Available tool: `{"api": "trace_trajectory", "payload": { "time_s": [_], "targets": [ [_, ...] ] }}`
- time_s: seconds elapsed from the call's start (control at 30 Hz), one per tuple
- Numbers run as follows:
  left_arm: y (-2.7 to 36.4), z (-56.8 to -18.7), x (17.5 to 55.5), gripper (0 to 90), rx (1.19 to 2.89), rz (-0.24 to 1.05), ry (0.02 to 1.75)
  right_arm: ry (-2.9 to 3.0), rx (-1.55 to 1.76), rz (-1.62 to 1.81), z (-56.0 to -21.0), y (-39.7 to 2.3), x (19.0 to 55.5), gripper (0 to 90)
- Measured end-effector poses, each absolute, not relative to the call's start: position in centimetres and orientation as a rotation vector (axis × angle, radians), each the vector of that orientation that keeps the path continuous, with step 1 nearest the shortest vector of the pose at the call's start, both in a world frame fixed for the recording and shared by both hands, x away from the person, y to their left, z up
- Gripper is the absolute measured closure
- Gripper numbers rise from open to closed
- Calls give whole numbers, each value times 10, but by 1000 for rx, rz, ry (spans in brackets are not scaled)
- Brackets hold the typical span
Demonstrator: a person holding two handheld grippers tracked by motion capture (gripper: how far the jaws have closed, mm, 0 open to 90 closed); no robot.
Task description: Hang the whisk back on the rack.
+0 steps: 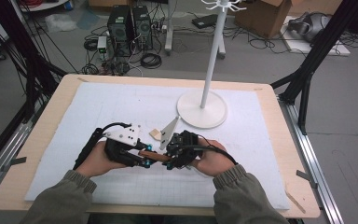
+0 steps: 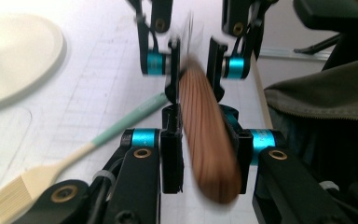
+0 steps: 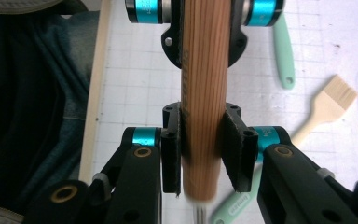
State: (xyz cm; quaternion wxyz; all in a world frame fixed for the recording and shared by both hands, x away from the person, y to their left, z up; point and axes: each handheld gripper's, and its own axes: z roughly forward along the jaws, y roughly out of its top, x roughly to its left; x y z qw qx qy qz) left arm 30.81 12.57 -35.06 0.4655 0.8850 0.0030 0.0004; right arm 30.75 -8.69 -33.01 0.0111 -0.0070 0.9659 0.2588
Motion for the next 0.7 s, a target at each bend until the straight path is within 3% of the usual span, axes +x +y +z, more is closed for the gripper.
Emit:
{"api": "trace_trajectory", "payload": {
  "time_s": [0.33,0.47,0.7],
  "targets": [
    [125,-352,309,727,2184,6,33,3004,-25,762,-329,-86,307,725],
    [133,-349,311,606,2150,27,83,2987,19,784,-326,-92,308,725],
    [157,-348,311,550,2083,62,159,2921,108,974,-310,-114,315,725]
  ]
}}
